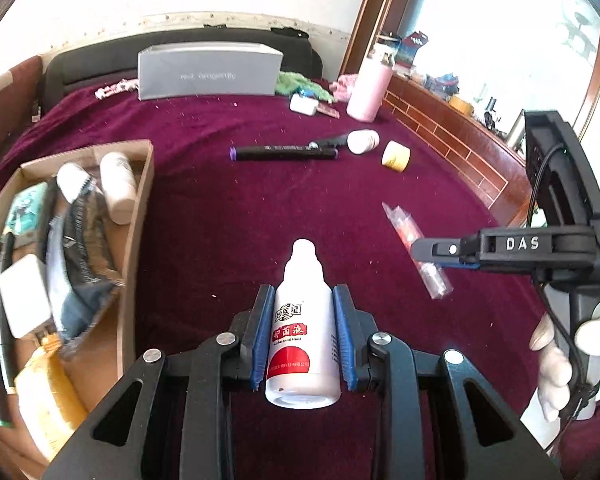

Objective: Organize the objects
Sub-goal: 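Carry the spray bottle and candle box over to the tray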

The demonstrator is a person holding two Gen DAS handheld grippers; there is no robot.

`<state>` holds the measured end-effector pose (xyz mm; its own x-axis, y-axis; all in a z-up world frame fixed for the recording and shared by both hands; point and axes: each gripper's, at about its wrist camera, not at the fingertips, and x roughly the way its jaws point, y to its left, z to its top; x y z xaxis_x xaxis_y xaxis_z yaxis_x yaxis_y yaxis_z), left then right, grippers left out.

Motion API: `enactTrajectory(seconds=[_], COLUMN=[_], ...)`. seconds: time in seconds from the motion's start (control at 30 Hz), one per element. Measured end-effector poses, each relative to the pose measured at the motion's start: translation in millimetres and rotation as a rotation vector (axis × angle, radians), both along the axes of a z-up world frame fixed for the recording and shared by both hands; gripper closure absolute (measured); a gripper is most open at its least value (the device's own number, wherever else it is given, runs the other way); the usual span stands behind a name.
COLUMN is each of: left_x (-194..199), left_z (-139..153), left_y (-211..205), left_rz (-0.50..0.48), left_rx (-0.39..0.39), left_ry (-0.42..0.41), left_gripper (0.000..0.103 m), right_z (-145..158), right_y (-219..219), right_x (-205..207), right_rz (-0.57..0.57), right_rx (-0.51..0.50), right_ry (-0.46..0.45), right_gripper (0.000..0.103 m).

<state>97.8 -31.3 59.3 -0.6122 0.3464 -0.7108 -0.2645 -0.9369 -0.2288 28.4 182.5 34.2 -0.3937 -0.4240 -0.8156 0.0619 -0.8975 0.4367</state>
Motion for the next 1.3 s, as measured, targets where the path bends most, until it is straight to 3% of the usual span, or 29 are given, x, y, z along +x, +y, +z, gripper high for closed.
enactTrajectory(seconds=[0.33, 0.5, 0.83, 1.3], left_x=[23, 35, 47, 38], left_z=[14, 18, 16, -3], left_y=[-24, -55, -135, -218], left_rz=[0.038, 0.099, 0.281, 0.444], left_rx=[0.013, 0.021, 0.021, -0.036], left_ry=[0.028, 0.042, 0.056, 0.042], left_gripper=[0.078, 0.078, 0.078, 0.078], right_z=[13, 23, 48, 42], right_y=[-17, -36, -127, -262], right_x=[14, 23, 30, 29], right_rz=[0.042, 0.094, 0.279, 0.49], right_rx=[-0.049, -0.063, -0.088, -0.052], right_ry=[0.018, 0.036, 0.073, 0.046], right_gripper=[0.077, 0.077, 0.077, 0.077])
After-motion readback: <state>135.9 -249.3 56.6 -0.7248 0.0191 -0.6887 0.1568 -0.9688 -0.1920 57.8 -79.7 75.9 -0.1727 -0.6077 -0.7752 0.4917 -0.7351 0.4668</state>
